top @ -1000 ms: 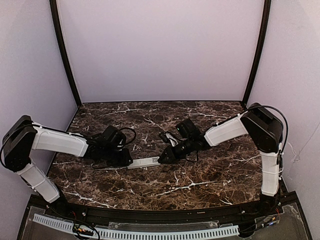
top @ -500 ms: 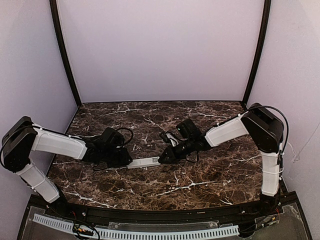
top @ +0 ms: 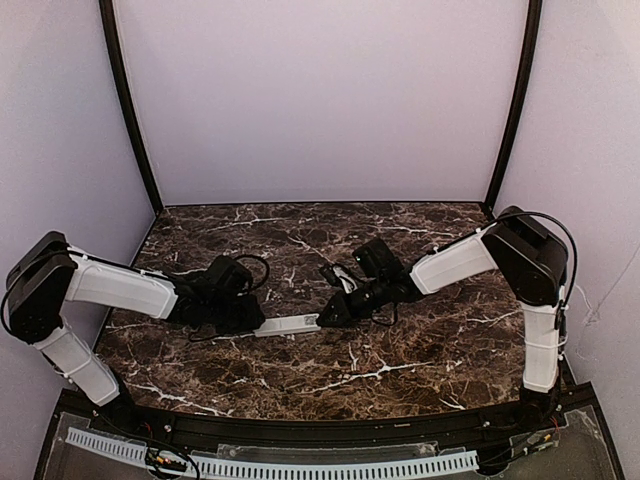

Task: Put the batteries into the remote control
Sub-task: Press the battery cover on the remote control.

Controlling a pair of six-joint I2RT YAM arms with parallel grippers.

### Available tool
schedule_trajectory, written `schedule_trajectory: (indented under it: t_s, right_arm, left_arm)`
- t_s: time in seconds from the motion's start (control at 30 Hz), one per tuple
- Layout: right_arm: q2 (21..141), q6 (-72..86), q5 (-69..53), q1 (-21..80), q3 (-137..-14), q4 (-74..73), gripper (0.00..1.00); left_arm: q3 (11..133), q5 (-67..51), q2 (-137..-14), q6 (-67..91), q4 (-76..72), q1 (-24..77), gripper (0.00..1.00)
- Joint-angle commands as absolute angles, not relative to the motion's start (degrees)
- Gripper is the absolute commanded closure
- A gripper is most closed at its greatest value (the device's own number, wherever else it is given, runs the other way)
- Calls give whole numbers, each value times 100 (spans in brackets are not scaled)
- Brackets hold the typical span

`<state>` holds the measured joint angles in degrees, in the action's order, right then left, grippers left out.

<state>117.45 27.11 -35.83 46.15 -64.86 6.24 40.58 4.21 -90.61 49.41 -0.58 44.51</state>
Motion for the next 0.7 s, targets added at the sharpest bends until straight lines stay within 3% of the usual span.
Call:
schedule_trajectory:
  t_s: [0.0,0.4,0.67]
  right_arm:
    - [11865,2576,-3763,5183,-6522,1024,86]
    - [11626,2643,-3470,5052,-6241,915,84]
    - [11547,2689,-3360,5011,-6140,820,76]
  left_arm:
    - [4157,-733,-9788,4729,-237,4869,73]
    - [4075,-313,-9466,4759,109,4869,69]
    - [4078,-74,-9296,4693,333,4864,58]
